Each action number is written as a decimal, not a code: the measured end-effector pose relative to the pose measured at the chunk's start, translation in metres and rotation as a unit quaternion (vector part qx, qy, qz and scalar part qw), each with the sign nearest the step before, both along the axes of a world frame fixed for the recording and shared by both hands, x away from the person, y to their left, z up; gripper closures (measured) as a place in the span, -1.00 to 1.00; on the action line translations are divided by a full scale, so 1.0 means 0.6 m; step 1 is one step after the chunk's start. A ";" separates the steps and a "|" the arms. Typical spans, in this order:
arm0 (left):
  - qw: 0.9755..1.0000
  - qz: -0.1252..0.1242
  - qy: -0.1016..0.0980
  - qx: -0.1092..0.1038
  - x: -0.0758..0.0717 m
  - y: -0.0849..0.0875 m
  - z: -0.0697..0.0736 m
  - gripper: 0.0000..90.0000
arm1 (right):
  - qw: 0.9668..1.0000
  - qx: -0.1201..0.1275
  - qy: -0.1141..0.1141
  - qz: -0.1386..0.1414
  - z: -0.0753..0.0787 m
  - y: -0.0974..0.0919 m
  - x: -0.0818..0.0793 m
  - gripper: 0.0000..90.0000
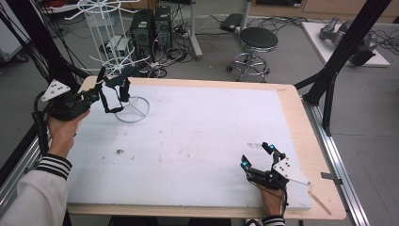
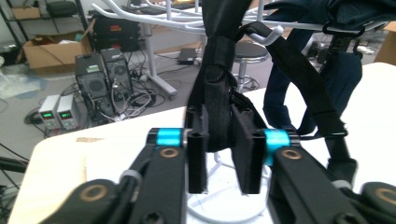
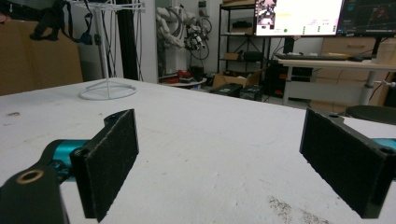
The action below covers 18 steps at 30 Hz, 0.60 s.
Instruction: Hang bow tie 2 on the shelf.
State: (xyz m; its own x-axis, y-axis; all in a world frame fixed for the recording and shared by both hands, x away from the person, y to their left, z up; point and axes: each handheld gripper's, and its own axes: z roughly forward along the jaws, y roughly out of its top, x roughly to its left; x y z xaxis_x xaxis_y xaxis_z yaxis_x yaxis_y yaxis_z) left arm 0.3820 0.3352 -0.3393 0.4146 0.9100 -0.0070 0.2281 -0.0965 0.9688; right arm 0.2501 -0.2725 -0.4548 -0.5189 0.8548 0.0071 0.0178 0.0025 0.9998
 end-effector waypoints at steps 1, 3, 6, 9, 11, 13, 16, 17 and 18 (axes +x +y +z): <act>1.000 0.002 0.000 0.005 0.000 -0.001 0.000 0.50 | 1.000 0.000 -0.004 0.000 0.000 -0.001 0.001 -0.76; 1.000 0.003 -0.003 0.008 -0.001 -0.001 -0.001 0.23 | 1.000 0.005 0.000 -0.001 0.000 -0.001 0.001 -0.76; 1.000 -0.006 0.001 0.003 0.000 0.001 -0.003 -0.14 | 1.000 0.003 0.000 -0.001 0.000 -0.001 0.000 -0.76; 1.000 -0.024 0.020 0.002 0.000 0.006 -0.005 -0.56 | 1.000 0.004 0.000 -0.002 0.000 -0.001 0.001 -0.76; 0.999 -0.029 0.016 0.002 -0.005 0.008 -0.007 -0.67 | 1.000 0.004 0.001 -0.001 0.000 -0.001 0.001 -0.76; 0.999 -0.038 0.009 0.005 -0.012 0.010 -0.007 -0.68 | 1.000 0.004 0.001 -0.001 0.000 -0.001 0.001 -0.76; 0.999 -0.051 -0.002 0.006 -0.024 0.009 -0.009 -0.69 | 1.000 0.004 0.001 -0.001 0.000 -0.001 0.001 -0.76; 0.998 -0.056 -0.004 0.008 -0.029 0.008 -0.010 -0.70 | 1.000 0.004 0.002 -0.001 0.000 -0.001 0.001 -0.76; 0.998 -0.061 -0.006 0.009 -0.035 0.006 -0.011 -0.70 | 1.000 0.003 0.002 -0.001 0.000 -0.001 0.001 -0.76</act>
